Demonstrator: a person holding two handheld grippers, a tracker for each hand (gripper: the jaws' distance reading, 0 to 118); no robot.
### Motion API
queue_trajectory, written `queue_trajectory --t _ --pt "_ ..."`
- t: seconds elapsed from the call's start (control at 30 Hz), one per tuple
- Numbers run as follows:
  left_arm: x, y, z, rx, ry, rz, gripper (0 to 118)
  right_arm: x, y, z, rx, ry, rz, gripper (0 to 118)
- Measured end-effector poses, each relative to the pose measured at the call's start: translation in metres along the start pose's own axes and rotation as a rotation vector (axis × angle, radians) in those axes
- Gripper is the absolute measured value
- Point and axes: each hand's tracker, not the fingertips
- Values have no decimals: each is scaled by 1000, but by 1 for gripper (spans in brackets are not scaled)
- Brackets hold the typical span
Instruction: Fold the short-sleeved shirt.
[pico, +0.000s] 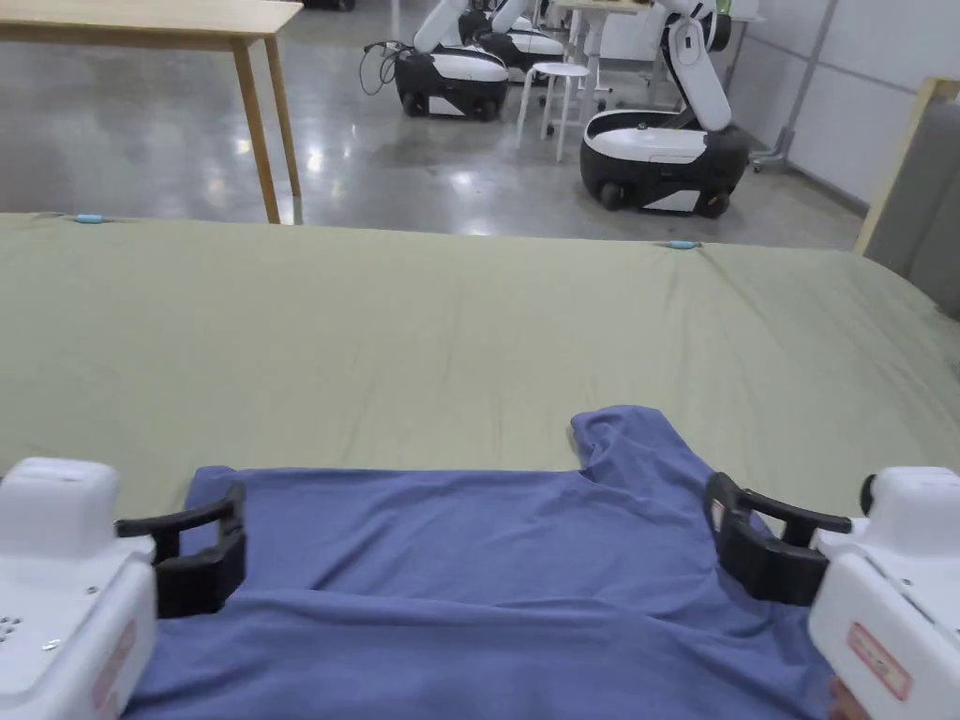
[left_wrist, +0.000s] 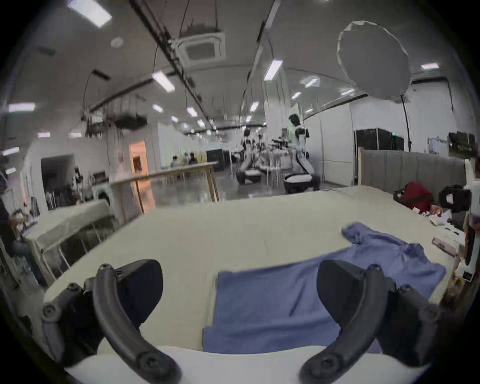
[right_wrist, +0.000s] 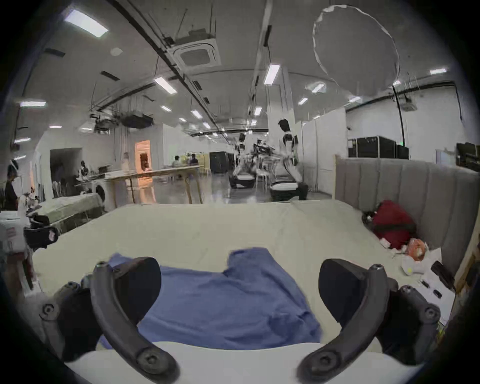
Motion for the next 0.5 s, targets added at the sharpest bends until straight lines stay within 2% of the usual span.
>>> queue_trajectory --t 0.03,0.07,0.1,0.13,0.17,0.2,0.23,0.27,0.37,0.43,0.47,0.5 --pt "11 2 -4 14 12 -36 113 -8 -2 -6 -3 -2 3 118" --pt "16 0 -9 17 19 -55 101 -12 -4 -10 1 14 4 103" --pt "19 1 -16 3 25 -118 78 -17 -7 -14 4 29 4 62" --pt "21 -1 -22 -48 7 -114 46 -22 -10 -20 -6 23 15 9" --pt "21 -4 -27 -87 -3 -108 7 -27 -14 -26 -27 -30 51 1" --pt "18 -9 -31 -89 6 -99 3 -29 -15 -26 -6 -12 46 1" --pt "13 -12 -37 -118 -6 -89 1 -28 -16 -28 -36 53 27 1" --pt "7 -19 -47 -214 -35 -35 0 -29 -16 -30 -55 71 8 1" --pt "-21 -33 -85 -403 -9 -2 0 -30 -20 -37 -52 40 62 1" --pt "-41 -44 -118 -498 -5 20 1 -27 -21 -43 -74 55 49 1" --pt "-48 -47 -133 -529 1 24 6 -25 -22 -47 -85 56 45 1" --pt "-52 -50 -146 -550 10 16 19 -23 -24 -54 -99 55 47 1"
